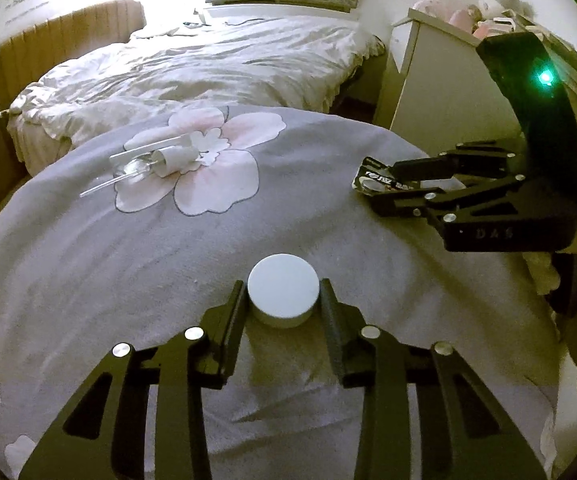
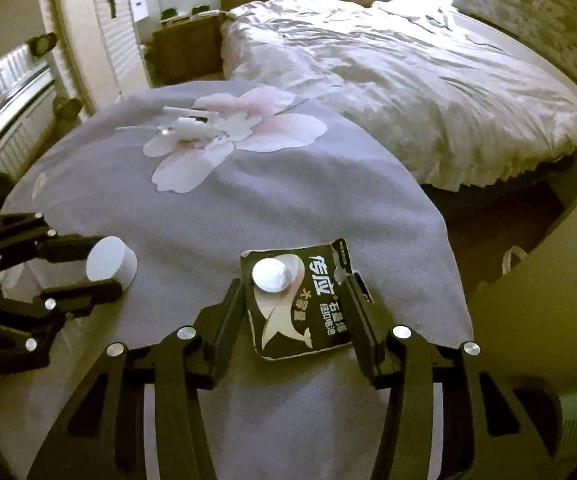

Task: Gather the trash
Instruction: 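Grasp the white round container with the left gripper while the right grasps the black snack packet, then carry the white container and black packet over the black bin and open both grippers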

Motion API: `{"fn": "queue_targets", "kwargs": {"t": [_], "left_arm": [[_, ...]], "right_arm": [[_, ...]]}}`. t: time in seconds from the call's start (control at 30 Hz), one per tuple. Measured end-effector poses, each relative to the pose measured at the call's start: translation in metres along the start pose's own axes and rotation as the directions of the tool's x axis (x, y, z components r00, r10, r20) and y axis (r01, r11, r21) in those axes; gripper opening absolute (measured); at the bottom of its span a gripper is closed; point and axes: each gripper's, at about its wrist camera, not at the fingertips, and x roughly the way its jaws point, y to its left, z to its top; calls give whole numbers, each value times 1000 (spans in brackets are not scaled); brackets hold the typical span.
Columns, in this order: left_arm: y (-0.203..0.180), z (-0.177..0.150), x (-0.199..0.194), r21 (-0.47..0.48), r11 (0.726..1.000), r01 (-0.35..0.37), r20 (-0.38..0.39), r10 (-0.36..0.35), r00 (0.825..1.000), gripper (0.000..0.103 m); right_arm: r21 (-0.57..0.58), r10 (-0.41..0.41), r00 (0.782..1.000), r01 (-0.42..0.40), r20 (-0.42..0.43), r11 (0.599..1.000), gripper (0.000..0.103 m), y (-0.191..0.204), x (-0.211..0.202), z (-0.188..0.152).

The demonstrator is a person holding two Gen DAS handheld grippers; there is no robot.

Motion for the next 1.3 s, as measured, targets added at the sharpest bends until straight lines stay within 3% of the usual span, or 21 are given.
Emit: {"fn": "queue_targets", "kwargs": {"t": [0.17,0.4,0.6,0.73,0.8,1.0,1.13,1.3], "left_arm": [[4,1,-2,-26,1000,1,11,-1,1000,35],[3,4,-5,-32,999,3,44,-2,999,35],[6,8,-9,-47,999,5,69,-2,998,35],[10,9,-9,-56,998,0,69,3,998,35],[11,10,-8,-61,998,2,68,2,998,35],[12,12,-7,-68,998,13,74,-8,997,35],[6,17,-14,-58,998,30,98,-24,995,34],[-14,31,-30,-29,997,71,147,-66,987,34]], "right_arm": [[34,-32,998,30,54,999,30,1,-13,0],[141,-37,990,17,138,990,23,-17,-32,1],[146,-100,980,75,171,986,15,-14,-37,5],[211,-96,981,59,169,976,12,-29,-36,6],[229,-126,981,90,149,969,9,-34,-32,6],[305,-35,977,-33,212,952,6,-45,-42,0],[345,39,951,-149,306,927,6,-42,-68,-9],[410,66,913,-245,403,879,6,-44,-102,-31]]}}
